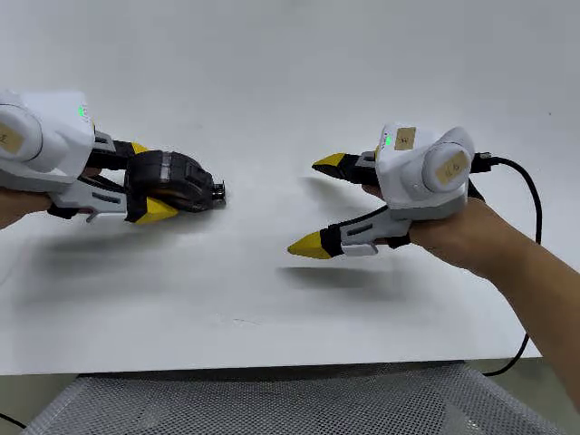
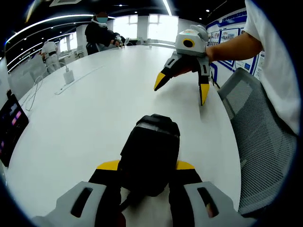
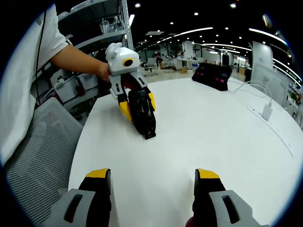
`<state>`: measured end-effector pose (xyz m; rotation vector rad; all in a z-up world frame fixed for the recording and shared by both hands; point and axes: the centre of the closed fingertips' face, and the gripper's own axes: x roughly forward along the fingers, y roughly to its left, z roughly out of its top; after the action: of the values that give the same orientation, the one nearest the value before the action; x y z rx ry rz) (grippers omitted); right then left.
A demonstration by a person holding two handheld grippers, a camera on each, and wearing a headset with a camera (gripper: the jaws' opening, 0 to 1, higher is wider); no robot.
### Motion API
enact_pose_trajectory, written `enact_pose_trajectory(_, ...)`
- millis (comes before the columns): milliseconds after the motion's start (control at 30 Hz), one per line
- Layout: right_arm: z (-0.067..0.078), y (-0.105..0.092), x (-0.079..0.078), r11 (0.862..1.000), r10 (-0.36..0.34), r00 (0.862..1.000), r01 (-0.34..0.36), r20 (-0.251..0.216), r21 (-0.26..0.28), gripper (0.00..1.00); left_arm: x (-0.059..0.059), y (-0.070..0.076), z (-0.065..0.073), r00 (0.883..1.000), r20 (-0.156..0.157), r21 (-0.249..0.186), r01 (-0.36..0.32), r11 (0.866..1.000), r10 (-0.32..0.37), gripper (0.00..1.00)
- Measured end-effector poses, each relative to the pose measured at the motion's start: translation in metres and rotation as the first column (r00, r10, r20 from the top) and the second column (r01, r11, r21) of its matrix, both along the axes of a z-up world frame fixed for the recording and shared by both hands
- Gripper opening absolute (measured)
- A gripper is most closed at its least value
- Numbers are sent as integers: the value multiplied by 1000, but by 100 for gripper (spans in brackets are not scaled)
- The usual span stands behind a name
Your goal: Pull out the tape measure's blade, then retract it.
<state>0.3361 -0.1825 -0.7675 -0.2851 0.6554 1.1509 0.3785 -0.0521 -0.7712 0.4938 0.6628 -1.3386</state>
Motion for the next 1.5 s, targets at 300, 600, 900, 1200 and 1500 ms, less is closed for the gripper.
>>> enact_pose_trajectory(300,-4,16,7,1000,26,1000,-26,17,3,66,1,0,-1,1000,0,8,-5,1000,5,33)
enact_pose_trajectory(600,-6,40,18,998,65,997,-65,38,14,62,2,1,-1,1000,-1,16,-6,1000,6,33)
enact_pose_trajectory(900,-12,59,26,994,105,994,-106,41,16,58,3,2,-3,1000,-3,26,4,1000,-4,33)
enact_pose_trajectory(1200,-16,75,31,989,147,987,-148,62,18,50,3,2,-3,1000,-2,30,4,1000,-4,33)
enact_pose_trajectory(1500,-18,85,36,984,175,980,-177,98,20,38,2,2,-3,1000,-2,29,5,1000,-5,33)
